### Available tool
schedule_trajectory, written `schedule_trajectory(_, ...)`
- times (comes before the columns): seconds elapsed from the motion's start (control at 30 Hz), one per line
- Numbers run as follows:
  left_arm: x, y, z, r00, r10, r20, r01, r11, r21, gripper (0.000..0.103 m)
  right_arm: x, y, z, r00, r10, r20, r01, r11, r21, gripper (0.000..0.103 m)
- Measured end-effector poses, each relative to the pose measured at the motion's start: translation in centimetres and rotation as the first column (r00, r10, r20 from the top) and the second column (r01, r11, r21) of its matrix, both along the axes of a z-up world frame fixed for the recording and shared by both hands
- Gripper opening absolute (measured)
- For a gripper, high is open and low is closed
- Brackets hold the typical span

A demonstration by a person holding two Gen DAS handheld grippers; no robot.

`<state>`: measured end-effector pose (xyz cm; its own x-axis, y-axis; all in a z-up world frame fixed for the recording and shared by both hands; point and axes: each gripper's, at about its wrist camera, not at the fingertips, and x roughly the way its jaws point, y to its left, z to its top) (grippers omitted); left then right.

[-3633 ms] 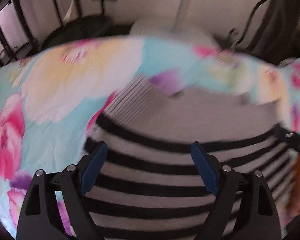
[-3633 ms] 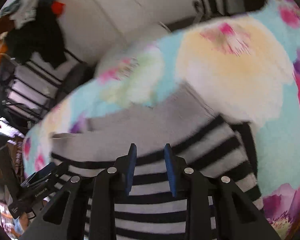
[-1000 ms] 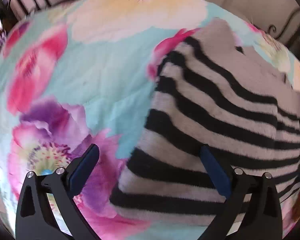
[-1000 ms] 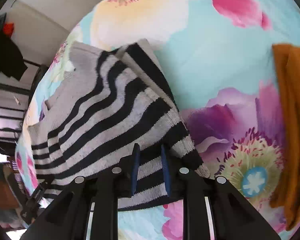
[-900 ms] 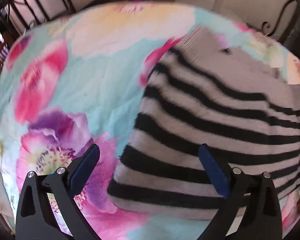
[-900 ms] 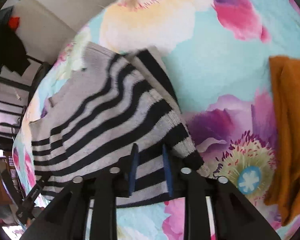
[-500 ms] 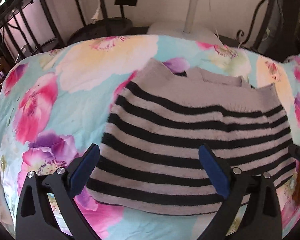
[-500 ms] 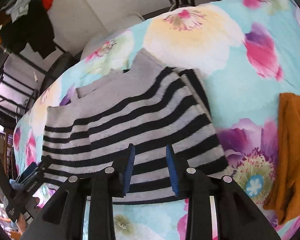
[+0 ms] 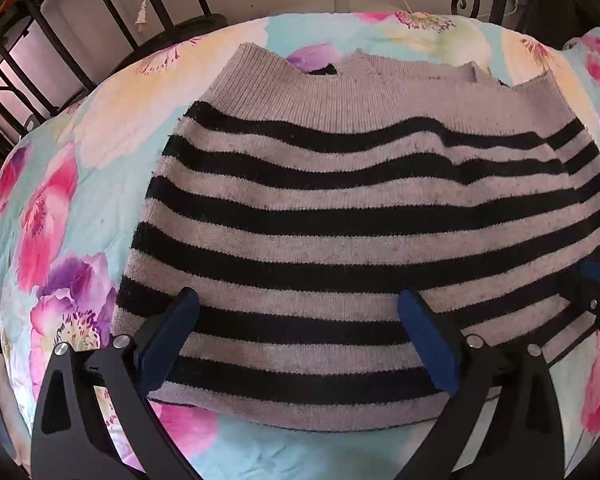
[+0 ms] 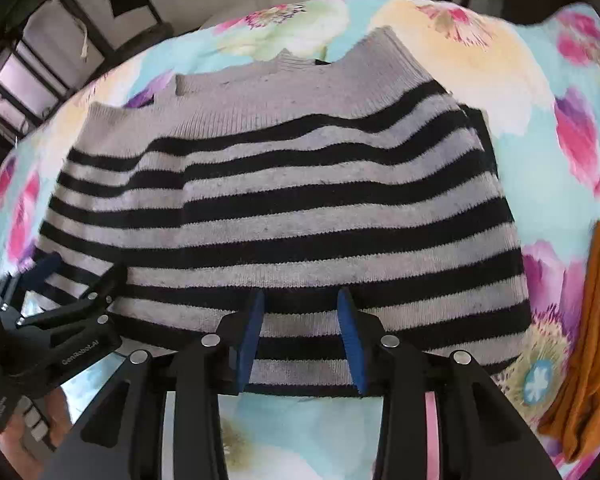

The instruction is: Fold small clothes

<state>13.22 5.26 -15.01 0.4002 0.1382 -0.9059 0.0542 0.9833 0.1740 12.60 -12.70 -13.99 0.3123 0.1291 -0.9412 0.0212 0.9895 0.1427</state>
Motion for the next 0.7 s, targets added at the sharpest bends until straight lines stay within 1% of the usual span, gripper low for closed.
schedule_trajectory(0.07,0.1,0.0,0.2,1.0,0.005,-0.003,-0.005,1.0,-0.007,0.097,0.1,0.1,0.3,1.0,-0.01,0.002,0.01,1.0,0.003,0.039)
schedule_trajectory(0.13,0.3,0.0,1.1,1.0,0.008,0.012,-0.008,0.999,-0.039,0.096,0.3,-0.2,0.8,1.0,-0.026,0.018,0.026,0.999,0.022,0.039)
schedule_trajectory(0.2,0.6,-0.4,2.1,0.999,-0.005,0.041,0.007,0.999,-0.053,0.096,0.5,-0.4,2.0,0.998,-0.032,0.062,0.03,0.999,0.036,0.039)
schedule_trajectory(0.27,1.0,-1.2,3.7,0.996,-0.03,0.087,0.036,0.997,-0.064,0.096,1.0,-0.5,3.2,0.993,-0.031,0.112,0.028,0.999,0.03,0.039)
schedule_trajectory(0.33,1.5,-1.6,4.4,0.993,-0.042,0.108,0.051,0.995,-0.084,0.097,1.4,-0.6,3.9,0.989,-0.029,0.143,0.026,0.999,0.025,0.039)
schedule_trajectory(0.4,2.0,-1.9,4.2,0.994,-0.048,0.103,0.058,0.994,-0.095,0.096,1.9,-0.7,4.0,0.988,-0.028,0.152,0.025,0.999,0.023,0.039)
schedule_trajectory(0.57,3.0,-1.2,0.5,0.999,-0.027,0.037,0.028,0.999,-0.037,0.097,2.8,-1.1,1.9,0.993,-0.043,0.109,0.042,0.999,0.007,0.039)
schedule_trajectory(0.63,3.1,-0.9,-0.3,1.0,-0.016,0.027,0.017,0.998,-0.055,0.098,3.0,-1.2,0.9,0.995,-0.046,0.083,0.046,0.999,0.009,0.041)
schedule_trajectory(0.7,3.1,-0.9,-0.4,0.999,-0.014,0.032,0.016,0.998,-0.054,0.099,3.0,-1.5,-0.2,0.997,-0.059,0.054,0.057,0.998,0.023,0.043)
